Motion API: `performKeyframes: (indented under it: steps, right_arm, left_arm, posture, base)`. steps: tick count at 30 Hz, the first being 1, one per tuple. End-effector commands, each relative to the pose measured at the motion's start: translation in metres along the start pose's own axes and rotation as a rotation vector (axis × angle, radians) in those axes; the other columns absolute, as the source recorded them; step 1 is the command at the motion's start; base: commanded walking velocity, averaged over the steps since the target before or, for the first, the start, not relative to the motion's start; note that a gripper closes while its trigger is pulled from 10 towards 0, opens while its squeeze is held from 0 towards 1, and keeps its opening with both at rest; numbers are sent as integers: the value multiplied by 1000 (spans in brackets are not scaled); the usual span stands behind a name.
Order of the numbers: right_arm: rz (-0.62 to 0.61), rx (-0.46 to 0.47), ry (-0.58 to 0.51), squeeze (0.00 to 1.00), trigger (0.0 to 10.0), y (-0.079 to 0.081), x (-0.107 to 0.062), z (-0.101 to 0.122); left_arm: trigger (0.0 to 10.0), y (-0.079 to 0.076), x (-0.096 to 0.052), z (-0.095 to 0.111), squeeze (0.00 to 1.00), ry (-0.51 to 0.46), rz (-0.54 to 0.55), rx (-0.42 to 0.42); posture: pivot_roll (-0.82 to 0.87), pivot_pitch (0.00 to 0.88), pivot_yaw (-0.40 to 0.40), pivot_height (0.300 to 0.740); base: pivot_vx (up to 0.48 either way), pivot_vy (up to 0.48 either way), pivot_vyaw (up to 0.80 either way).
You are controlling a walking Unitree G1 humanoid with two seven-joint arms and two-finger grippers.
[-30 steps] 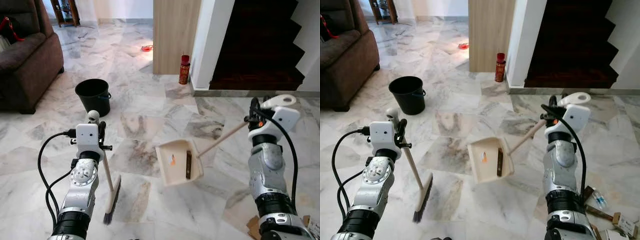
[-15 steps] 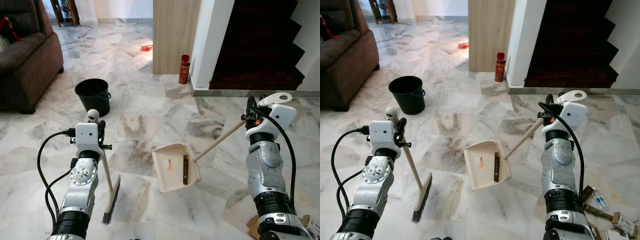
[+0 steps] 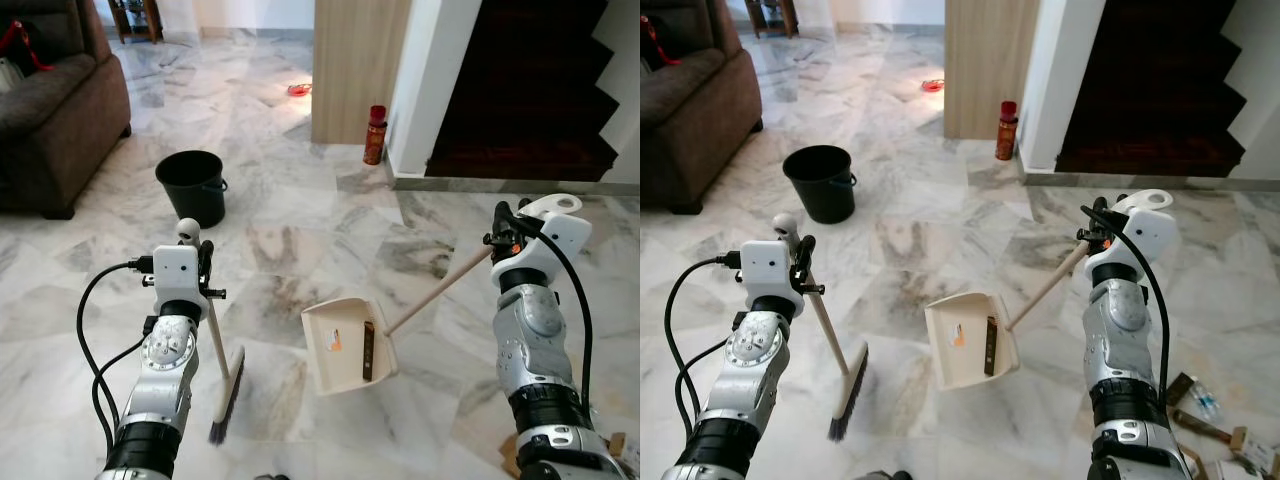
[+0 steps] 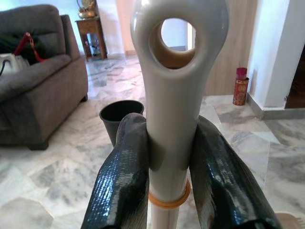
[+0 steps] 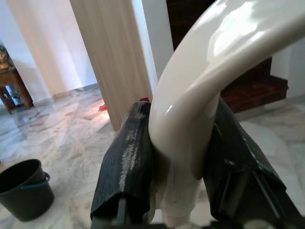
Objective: Sweep floor
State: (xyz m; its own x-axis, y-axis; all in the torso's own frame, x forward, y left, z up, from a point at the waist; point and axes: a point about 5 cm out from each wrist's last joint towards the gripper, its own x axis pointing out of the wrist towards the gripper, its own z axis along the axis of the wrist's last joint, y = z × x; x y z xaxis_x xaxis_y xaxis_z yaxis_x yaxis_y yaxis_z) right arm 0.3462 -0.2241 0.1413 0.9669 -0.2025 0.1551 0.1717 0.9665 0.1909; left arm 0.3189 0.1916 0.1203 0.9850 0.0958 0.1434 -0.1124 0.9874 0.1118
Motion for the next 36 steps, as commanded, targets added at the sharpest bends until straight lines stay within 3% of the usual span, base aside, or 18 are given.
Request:
performKeyframes:
  steps: [1, 25, 36]
  right_arm:
    - [-18, 12, -40, 0, 10000, -5, 4, 11]
    - [-4, 34, -28, 0, 10000, -3, 8, 12]
    - [78, 24, -40, 0, 10000, 11, 9, 15]
  left_arm:
    - [10000, -3, 2, 12, 0, -50, -8, 7]
    - [10000, -2, 2, 12, 0, -42, 7, 3]
    - [10000, -2, 2, 11, 0, -37, 9, 2]
  posture:
    - [-9, 0, -2, 740]
    - [-7, 0, -11, 740]
    - [-7, 0, -16, 740]
  base:
    - [0, 356, 0]
    - [0, 365, 0]
    - [0, 384, 0]
